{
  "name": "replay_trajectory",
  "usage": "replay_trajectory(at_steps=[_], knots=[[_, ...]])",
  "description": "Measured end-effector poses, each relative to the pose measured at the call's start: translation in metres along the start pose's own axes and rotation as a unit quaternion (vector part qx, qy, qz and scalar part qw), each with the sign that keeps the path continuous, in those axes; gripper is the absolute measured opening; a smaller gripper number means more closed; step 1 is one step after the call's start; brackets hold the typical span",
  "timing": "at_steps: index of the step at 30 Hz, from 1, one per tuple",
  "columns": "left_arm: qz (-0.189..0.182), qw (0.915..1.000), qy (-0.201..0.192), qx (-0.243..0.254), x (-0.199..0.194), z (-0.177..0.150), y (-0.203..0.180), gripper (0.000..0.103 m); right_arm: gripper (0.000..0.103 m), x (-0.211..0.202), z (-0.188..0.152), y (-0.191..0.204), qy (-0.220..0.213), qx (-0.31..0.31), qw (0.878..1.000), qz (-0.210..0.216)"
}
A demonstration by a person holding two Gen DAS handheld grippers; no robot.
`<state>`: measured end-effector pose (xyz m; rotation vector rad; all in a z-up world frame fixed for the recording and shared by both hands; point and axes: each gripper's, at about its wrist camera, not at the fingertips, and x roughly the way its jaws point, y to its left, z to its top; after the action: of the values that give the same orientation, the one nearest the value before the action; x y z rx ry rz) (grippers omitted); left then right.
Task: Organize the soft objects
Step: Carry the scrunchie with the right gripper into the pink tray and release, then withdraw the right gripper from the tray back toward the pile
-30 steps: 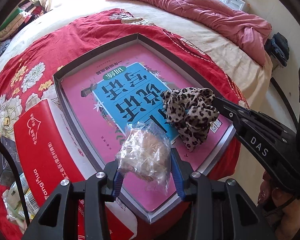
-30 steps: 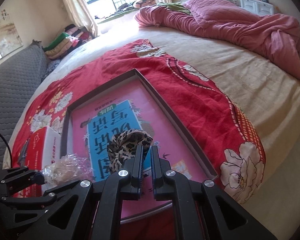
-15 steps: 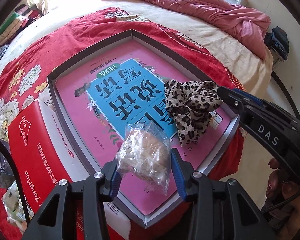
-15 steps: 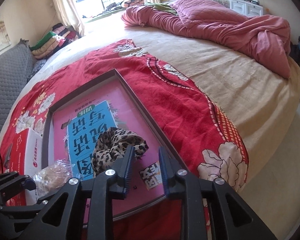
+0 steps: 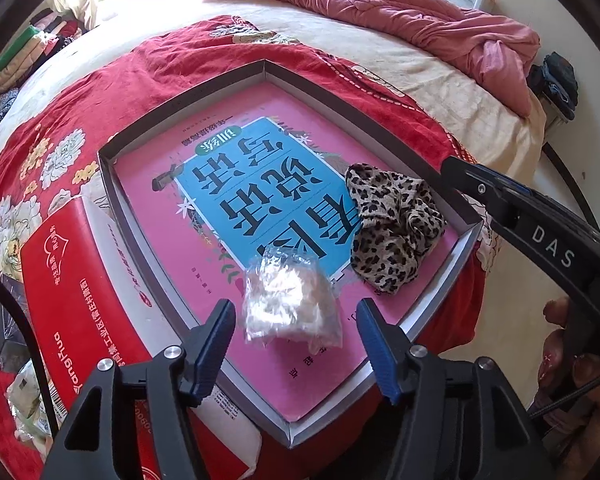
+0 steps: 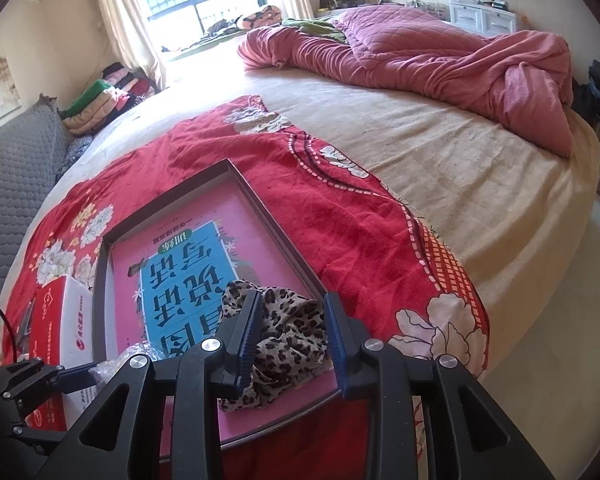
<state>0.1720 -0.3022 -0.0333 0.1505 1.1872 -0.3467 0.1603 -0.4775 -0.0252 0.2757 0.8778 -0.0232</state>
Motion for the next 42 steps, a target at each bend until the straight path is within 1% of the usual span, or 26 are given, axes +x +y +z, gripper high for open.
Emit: replay_trajectory(at_steps=[3,6,7,8,10,12,14,16,22,26,27,28,29,42], knots=[[-0.005,0.9999,-0.01,-0.004,-0.009,-0.001,0.001,0.065,0.043,-0.003,0.0,-0.001,-0.004,0.001,1.0,-0.007],[-0.007,0.9997,-0.024,-0.003,-0.021,-0.003,0.0,0.07,0.046,-0.009,0.001,-0.001,-0.012,0.004,1.0,-0.006],[-0.007,0.9995,-0.031,-0.001,-0.025,-0.003,-0.001,0.072,0.049,-0.012,0.002,-0.002,-0.017,0.007,1.0,-0.006],[-0.003,0.9993,-0.037,-0.001,-0.03,-0.004,-0.001,0.072,0.05,-0.016,0.002,-0.001,-0.023,0.008,1.0,-0.005],[0.005,0.9988,-0.048,-0.001,-0.039,-0.006,0.0,0.074,0.057,-0.022,0.004,0.0,-0.033,0.012,0.999,-0.007],[0.009,0.9984,-0.056,-0.005,-0.047,-0.007,0.004,0.075,0.06,-0.028,0.006,0.003,-0.041,0.011,0.999,-0.005],[0.01,0.998,-0.062,-0.011,-0.054,-0.009,0.008,0.076,0.062,-0.031,0.006,0.007,-0.046,0.004,0.999,-0.006],[0.016,0.9975,-0.068,-0.013,-0.06,-0.011,0.011,0.077,0.069,-0.033,0.006,0.013,-0.05,-0.01,0.999,-0.014],[0.028,0.9956,-0.086,-0.024,-0.077,-0.02,0.022,0.08,0.071,-0.038,0.002,0.025,-0.046,-0.021,0.998,-0.03],[0.031,0.9946,-0.093,-0.034,-0.087,-0.026,0.031,0.08,0.071,-0.046,0.0,0.037,-0.051,-0.043,0.997,-0.037],[0.033,0.9942,-0.096,-0.035,-0.09,-0.028,0.034,0.08,0.072,-0.049,-0.001,0.041,-0.054,-0.05,0.996,-0.041],[0.036,0.9938,-0.098,-0.037,-0.092,-0.03,0.036,0.08,0.076,-0.052,-0.002,0.044,-0.057,-0.056,0.996,-0.043],[0.037,0.9935,-0.1,-0.038,-0.094,-0.031,0.038,0.08,0.077,-0.055,-0.002,0.049,-0.061,-0.062,0.995,-0.044],[0.041,0.9889,-0.121,-0.075,-0.127,-0.051,0.071,0.081,0.078,-0.091,-0.01,0.109,-0.08,-0.121,0.989,-0.013]])
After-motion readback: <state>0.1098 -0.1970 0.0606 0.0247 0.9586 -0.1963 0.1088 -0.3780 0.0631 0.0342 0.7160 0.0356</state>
